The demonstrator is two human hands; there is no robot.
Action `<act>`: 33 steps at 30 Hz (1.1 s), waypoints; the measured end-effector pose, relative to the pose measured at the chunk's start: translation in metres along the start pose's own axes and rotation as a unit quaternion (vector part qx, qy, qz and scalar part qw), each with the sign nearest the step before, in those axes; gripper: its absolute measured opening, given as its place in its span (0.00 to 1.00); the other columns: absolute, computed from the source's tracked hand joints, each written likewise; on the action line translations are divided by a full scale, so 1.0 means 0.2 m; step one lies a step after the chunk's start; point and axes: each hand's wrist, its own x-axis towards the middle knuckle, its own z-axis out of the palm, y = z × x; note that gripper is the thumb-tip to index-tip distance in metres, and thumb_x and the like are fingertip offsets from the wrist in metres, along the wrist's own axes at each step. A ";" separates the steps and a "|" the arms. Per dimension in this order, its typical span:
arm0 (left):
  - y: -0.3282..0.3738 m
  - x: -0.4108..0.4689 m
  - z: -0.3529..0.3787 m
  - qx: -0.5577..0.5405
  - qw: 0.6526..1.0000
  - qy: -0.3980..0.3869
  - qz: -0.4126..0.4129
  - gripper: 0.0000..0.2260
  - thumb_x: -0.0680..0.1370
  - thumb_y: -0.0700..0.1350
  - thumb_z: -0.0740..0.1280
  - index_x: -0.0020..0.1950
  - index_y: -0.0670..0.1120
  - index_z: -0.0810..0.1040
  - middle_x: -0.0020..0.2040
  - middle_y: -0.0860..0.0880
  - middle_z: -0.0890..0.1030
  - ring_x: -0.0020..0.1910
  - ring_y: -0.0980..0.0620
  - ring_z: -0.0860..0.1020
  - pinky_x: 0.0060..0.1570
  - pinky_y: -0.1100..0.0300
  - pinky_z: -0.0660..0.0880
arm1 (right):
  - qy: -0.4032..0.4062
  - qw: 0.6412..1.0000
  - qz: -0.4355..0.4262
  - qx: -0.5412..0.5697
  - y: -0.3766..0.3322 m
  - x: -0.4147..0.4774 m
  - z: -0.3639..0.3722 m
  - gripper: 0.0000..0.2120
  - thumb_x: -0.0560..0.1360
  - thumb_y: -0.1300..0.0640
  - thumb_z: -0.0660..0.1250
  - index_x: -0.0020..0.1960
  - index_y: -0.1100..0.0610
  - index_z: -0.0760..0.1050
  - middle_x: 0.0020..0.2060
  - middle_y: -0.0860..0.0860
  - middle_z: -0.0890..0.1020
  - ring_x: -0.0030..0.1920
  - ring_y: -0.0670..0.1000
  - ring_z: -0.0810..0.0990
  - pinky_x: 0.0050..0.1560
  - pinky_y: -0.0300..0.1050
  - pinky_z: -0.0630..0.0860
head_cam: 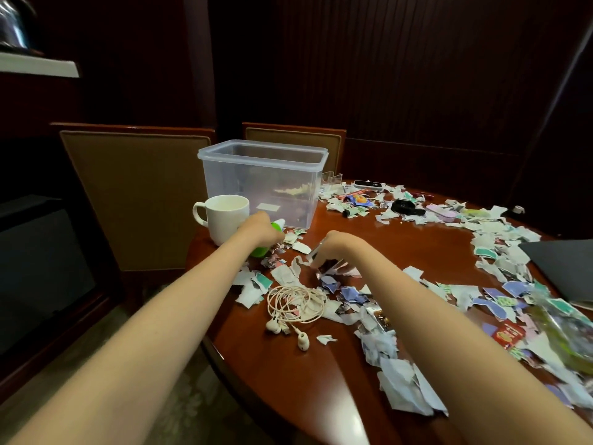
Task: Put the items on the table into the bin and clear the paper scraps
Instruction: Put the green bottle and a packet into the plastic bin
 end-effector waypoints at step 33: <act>0.37 0.66 -0.74 -0.424 0.903 0.015 -0.070 0.12 0.77 0.49 0.62 0.55 0.42 0.71 0.37 0.46 0.75 0.31 0.50 0.76 0.29 0.62 0.72 | 0.079 0.891 -0.072 0.442 -0.51 0.49 -0.86 0.11 0.72 0.74 0.65 0.39 0.61 0.68 0.40 0.58 0.73 0.36 0.56 0.79 0.31 0.44 0.82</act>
